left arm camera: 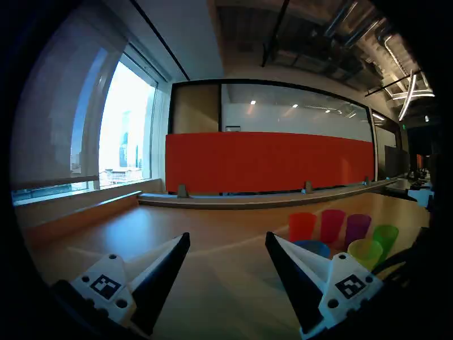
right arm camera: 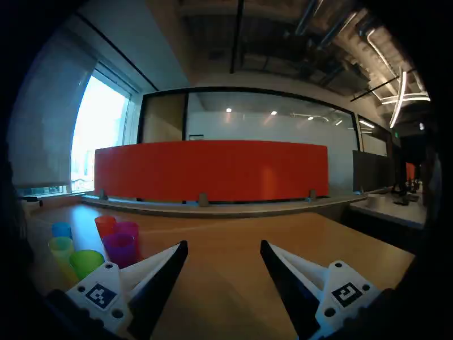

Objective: Pour water

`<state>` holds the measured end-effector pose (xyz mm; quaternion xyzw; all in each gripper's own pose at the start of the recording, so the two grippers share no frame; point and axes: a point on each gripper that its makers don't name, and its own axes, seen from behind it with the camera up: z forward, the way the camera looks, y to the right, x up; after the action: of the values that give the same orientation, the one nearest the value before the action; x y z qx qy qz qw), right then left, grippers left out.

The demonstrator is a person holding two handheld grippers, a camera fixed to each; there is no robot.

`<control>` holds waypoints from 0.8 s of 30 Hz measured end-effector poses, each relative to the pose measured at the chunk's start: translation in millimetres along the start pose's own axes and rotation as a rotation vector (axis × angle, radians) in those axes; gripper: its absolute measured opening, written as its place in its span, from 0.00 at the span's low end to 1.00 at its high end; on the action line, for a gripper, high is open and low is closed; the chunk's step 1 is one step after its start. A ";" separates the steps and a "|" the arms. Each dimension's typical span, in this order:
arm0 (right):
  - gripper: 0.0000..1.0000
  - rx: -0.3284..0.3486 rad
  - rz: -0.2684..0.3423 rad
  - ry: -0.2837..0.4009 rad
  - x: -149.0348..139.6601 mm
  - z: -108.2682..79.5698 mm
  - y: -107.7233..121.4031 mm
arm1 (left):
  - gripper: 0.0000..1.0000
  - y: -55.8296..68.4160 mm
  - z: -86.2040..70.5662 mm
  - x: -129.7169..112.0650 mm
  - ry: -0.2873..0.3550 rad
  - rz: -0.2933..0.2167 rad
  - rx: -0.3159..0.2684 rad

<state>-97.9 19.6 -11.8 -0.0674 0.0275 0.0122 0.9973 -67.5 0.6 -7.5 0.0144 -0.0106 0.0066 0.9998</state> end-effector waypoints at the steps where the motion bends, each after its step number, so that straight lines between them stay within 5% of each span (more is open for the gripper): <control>1: 0.99 0.000 0.000 0.000 0.0 0.0 0.0 | 0.99 -0.1 0.0 0.0 0.000 0.000 0.000; 24: 0.99 -0.002 0.001 -0.002 -2.1 1.3 0.7 | 0.99 0.1 -0.1 0.2 0.000 0.000 0.000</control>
<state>-99.9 20.4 -10.5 -0.0683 0.0267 0.0128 0.9972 -67.3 0.7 -7.7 0.0144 -0.0106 0.0065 0.9998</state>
